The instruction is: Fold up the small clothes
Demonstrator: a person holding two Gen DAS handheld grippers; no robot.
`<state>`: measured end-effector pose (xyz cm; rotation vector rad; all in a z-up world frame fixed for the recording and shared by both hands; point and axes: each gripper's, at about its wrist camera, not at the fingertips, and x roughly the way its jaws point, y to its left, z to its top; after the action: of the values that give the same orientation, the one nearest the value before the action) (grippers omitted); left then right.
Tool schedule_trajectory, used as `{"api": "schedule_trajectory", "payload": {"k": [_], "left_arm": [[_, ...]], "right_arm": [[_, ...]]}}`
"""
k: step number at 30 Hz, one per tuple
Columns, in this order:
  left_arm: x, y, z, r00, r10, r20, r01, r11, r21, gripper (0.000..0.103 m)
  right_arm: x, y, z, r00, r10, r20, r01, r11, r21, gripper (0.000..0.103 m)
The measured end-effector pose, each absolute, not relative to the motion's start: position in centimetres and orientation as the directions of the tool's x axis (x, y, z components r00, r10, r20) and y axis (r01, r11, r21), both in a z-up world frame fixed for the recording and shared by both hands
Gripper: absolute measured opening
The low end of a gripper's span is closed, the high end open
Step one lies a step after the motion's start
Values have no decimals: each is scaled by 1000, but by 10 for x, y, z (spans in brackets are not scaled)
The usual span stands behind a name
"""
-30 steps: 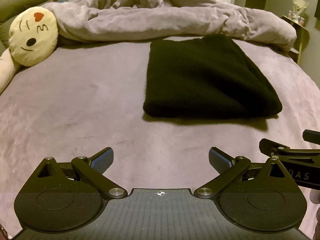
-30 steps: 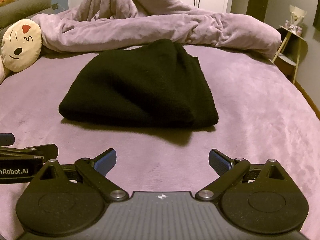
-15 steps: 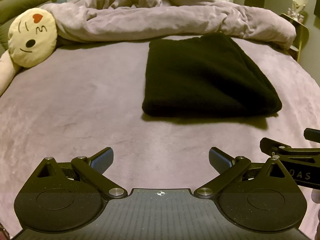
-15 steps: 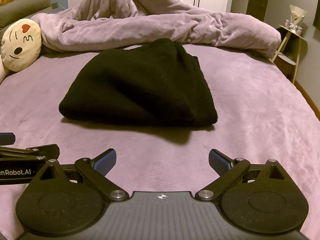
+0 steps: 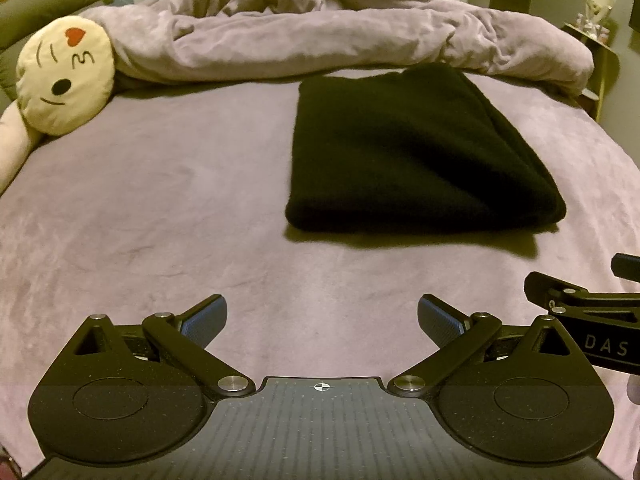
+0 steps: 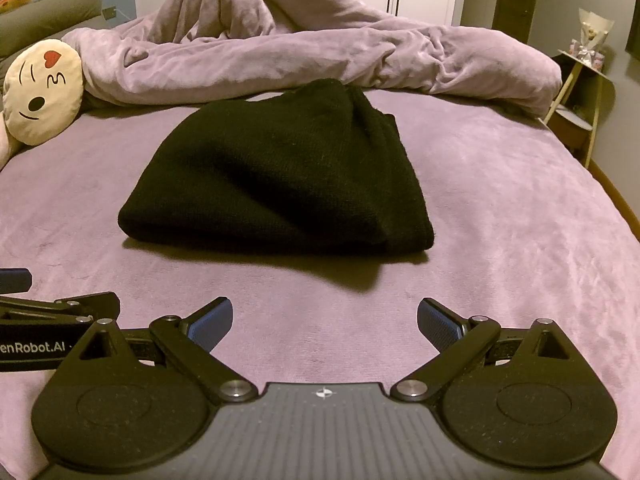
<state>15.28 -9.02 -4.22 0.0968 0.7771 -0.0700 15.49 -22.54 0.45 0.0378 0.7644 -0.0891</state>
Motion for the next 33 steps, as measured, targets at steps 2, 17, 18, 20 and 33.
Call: {"api": "schedule_trajectory", "payload": {"k": [2,17,18,20,33], "left_arm": [[153,-90,-43,710,-29,-703,100,993,60,103],[153,-89,-42,705,-32,-708,98,994,54,103],[153,-89,-42,705,-33,-709,100,994,53,103],[154,-89,-42,703,-35,-710,100,994,50,103],[154,-91,-43,695,-40,-718,117,991,58,103]], "right_arm": [[155,-226,4,719,-66,-692,94,996,3,99],[155,-232,5,716,-60,-695,108,994,25,99],[155,-232,5,716,-60,-695,107,994,25,99],[155,-232,5,717,-59,-695,106,994,25,99],[155,-233,5,717,-56,-695,104,994,28,99]]}}
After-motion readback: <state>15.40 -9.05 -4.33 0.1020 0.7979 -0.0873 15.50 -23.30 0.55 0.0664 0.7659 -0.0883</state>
